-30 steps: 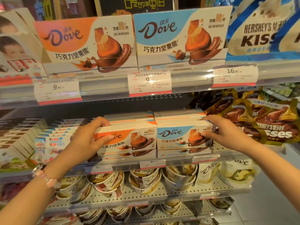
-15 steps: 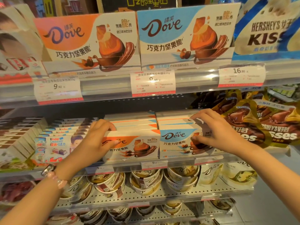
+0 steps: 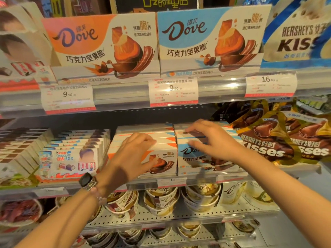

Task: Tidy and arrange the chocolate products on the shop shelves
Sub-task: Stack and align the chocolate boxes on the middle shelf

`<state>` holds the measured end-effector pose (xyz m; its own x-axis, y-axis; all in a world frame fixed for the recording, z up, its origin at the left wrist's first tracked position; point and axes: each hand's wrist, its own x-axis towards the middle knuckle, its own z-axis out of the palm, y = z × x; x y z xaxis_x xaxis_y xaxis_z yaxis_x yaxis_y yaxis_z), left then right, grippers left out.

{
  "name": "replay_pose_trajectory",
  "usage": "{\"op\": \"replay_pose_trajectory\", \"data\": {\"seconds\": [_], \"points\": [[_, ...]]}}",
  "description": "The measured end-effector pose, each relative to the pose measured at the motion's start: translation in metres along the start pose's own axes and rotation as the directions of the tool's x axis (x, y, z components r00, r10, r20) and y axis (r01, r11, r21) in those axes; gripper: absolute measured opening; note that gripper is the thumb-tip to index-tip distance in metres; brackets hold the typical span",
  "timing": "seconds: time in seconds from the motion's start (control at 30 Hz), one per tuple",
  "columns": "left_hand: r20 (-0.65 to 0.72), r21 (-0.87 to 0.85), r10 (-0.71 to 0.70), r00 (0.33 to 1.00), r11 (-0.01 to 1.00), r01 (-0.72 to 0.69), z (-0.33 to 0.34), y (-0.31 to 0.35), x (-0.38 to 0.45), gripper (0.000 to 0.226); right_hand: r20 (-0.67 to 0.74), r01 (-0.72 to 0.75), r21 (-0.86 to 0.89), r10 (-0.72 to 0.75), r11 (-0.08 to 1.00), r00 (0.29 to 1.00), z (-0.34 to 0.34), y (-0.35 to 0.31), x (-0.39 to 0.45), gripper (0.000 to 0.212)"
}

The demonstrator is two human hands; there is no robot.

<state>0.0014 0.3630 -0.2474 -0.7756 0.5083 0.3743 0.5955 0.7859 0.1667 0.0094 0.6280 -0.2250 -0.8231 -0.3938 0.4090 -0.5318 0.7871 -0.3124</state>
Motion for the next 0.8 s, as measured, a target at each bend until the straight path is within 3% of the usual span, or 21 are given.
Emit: {"op": "replay_pose_trajectory", "data": {"seconds": [0.1,0.27,0.57,0.7,0.8], "points": [[-0.038,0.014,-0.027,0.999,1.000,0.027,0.004,0.005,-0.003,0.049,0.057,0.019,0.120,-0.026,0.993,0.998,0.011,-0.016,0.031,0.026],[-0.052,-0.001,-0.023,0.998,1.000,0.023,0.002,0.008,-0.006,0.047,0.235,0.016,0.010,-0.018,1.000,0.972,0.025,-0.020,0.065,0.028],[-0.087,-0.027,-0.029,0.996,0.999,0.026,0.004,0.006,-0.009,0.044,0.419,-0.049,-0.048,0.065,0.998,0.905,0.026,-0.017,0.099,0.022],[-0.091,-0.030,-0.051,0.995,0.998,0.049,0.005,0.005,-0.010,0.043,0.451,-0.016,-0.053,0.038,0.998,0.892,0.025,-0.019,0.097,0.027],[-0.100,-0.032,-0.058,0.993,0.998,0.055,0.005,0.006,-0.009,0.043,0.388,0.006,-0.007,-0.003,1.000,0.921,0.018,-0.025,0.083,0.034]]}}
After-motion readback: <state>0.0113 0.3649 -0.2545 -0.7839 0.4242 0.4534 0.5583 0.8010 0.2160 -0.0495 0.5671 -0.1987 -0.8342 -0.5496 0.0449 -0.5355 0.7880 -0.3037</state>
